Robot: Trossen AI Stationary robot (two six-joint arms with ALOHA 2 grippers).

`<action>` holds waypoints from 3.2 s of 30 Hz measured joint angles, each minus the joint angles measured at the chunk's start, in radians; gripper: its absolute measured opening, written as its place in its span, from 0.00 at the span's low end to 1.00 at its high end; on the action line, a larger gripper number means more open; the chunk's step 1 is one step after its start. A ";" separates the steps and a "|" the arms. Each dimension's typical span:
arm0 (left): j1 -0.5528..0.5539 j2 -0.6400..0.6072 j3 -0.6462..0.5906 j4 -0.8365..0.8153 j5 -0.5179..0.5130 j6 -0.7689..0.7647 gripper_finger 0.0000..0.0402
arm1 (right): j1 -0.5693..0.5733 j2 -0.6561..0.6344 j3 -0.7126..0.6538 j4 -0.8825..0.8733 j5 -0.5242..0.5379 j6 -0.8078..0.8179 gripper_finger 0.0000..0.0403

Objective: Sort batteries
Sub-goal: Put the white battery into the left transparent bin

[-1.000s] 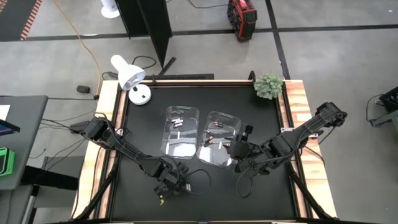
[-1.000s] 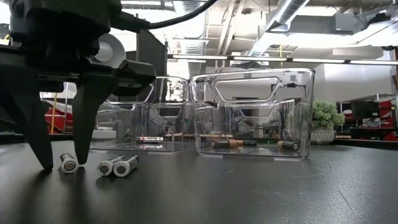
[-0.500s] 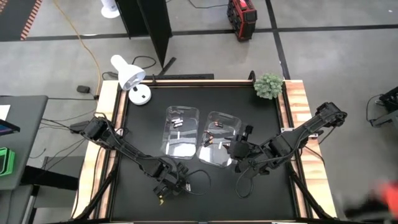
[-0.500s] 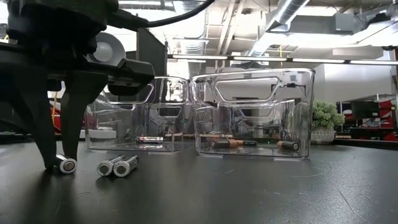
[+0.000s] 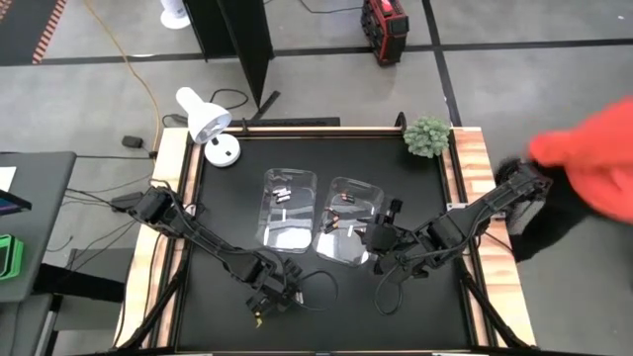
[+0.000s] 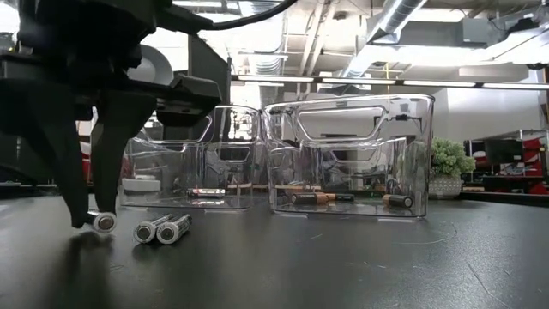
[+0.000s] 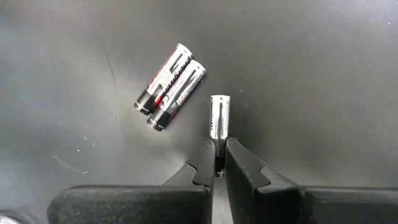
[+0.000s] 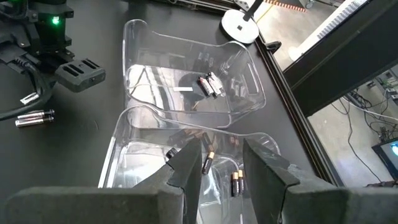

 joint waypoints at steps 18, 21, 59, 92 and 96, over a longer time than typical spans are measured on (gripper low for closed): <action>0.000 -0.038 0.002 -0.024 -0.027 -0.023 0.00 | 0.000 0.000 0.000 0.000 0.000 -0.002 0.33; 0.000 -0.039 0.002 -0.026 -0.031 -0.074 0.01 | 0.000 0.000 0.000 0.000 0.000 -0.001 0.33; 0.076 -0.039 -0.020 -0.057 0.133 -0.508 0.41 | 0.000 0.000 0.000 0.000 0.000 -0.012 0.33; 0.075 0.052 -0.023 -0.073 0.021 -0.476 0.06 | -0.002 0.000 0.000 0.004 0.000 -0.018 0.33; 0.075 0.052 -0.021 -0.074 0.021 -0.468 0.06 | -0.002 0.000 0.000 0.004 0.000 -0.018 0.33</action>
